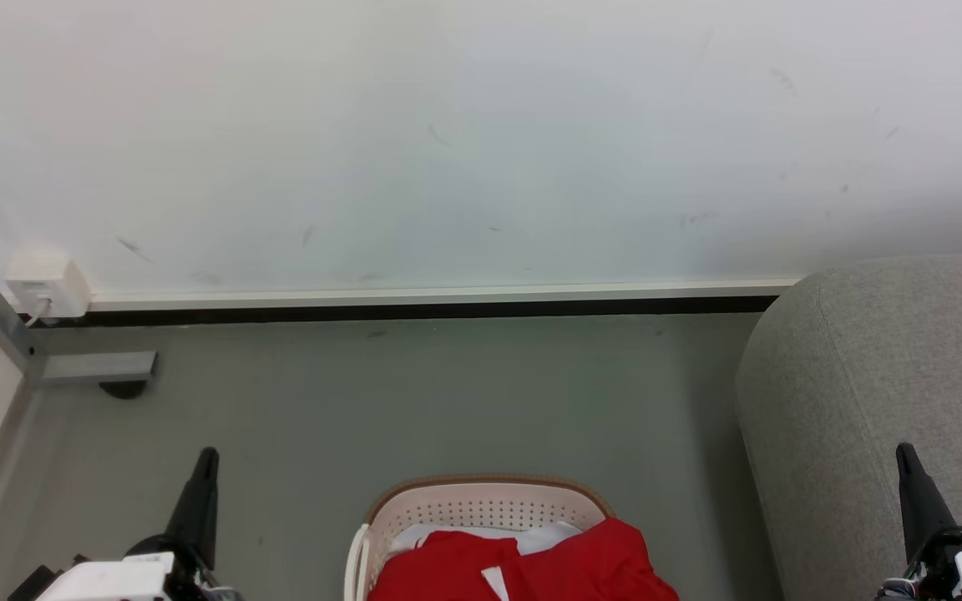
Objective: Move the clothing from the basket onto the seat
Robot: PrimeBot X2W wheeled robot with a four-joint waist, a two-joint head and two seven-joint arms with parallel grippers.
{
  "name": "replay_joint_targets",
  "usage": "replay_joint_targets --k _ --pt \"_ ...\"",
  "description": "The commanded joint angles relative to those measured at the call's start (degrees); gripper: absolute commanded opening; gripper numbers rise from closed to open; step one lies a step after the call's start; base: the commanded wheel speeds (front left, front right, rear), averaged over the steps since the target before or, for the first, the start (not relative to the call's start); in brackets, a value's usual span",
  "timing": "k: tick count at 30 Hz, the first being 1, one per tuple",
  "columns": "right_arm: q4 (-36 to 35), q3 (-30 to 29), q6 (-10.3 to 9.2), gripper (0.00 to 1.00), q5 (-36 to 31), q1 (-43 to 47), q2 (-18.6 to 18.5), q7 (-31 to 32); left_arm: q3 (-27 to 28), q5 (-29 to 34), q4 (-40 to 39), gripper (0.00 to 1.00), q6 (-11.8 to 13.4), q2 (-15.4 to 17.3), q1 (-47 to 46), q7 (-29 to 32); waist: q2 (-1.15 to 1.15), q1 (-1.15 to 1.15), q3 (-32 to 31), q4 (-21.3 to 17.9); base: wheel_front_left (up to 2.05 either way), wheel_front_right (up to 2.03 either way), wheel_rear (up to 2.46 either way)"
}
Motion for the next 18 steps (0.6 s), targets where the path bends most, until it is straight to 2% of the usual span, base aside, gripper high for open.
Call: replay_joint_targets --k 1,18 --pt "0.14 -0.12 -0.11 0.0 -0.25 -0.77 -0.04 0.1 0.06 -0.81 -0.16 0.0 -0.23 0.11 -0.49 0.15 0.0 0.0 0.0 0.0 0.0 0.0 0.0" --pt "0.14 -0.12 -0.11 0.0 -0.25 -0.77 -0.04 0.1 0.06 -0.81 -0.16 0.0 -0.23 0.11 -0.5 0.15 0.0 0.0 0.0 0.0 0.0 0.0 0.0"
